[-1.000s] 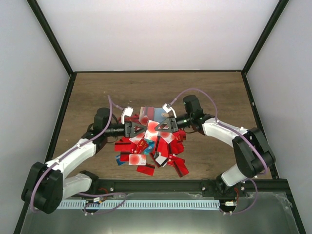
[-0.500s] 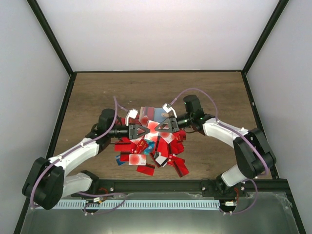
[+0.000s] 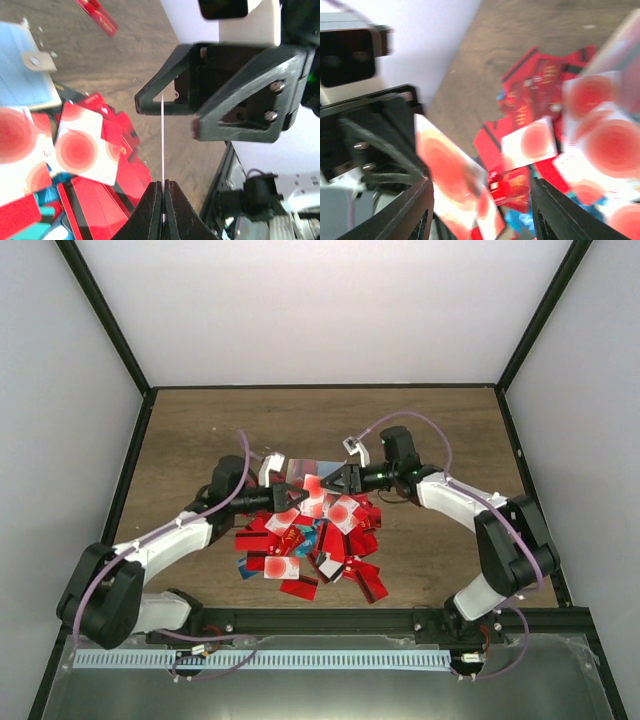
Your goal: Put the credit cards into the card holder
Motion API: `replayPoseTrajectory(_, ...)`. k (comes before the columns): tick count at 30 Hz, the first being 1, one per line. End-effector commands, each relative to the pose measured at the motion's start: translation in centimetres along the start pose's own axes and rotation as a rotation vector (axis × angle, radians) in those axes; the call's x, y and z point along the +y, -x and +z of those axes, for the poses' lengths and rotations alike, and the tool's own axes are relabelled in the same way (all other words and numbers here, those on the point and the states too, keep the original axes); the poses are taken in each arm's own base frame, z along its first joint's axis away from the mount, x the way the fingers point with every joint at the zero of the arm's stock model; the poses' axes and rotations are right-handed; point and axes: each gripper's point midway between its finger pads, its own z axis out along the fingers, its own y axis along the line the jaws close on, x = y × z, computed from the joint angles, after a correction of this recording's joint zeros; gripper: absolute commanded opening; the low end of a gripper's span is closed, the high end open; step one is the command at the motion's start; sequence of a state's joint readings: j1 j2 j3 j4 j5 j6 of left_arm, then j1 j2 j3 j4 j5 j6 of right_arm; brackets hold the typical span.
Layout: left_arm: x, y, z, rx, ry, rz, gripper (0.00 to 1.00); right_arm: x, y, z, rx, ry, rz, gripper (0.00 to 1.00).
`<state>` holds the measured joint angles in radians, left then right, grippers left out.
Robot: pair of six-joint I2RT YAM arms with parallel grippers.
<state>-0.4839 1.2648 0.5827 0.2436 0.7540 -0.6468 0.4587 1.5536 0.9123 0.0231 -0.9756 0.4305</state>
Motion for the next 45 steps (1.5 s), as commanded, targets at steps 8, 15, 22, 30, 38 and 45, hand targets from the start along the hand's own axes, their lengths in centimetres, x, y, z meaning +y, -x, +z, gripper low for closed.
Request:
replayPoseTrajectory(8,5.9,6.1,3.5,-0.074,0.157,-0.135,0.04,-6.7,4.4,-1.7,-0.157,-0.332,0.079,0.57)
replayPoseTrajectory(15,10.1,7.6,5.5,-0.028,0.233,-0.223,0.04,-10.3,5.7,-1.4,-0.18,-0.405,0.146,0.57)
replayPoseTrajectory(22,13.9,7.6,6.7,0.046,0.346,-0.285,0.04,-13.3,6.8,-0.7,-0.176,-0.456,0.197,0.57)
replayPoseTrajectory(30,15.6,7.5,7.0,0.111,0.425,-0.288,0.04,-15.8,7.0,0.6,-0.142,-0.472,0.235,0.54)
replayPoseTrajectory(38,16.5,6.9,6.9,0.171,0.465,-0.297,0.04,-18.0,6.2,1.6,-0.101,-0.492,0.251,0.52)
replayPoseTrajectory(45,17.1,6.3,7.7,0.224,0.442,-0.318,0.04,-19.3,5.4,2.1,-0.076,-0.502,0.266,0.49)
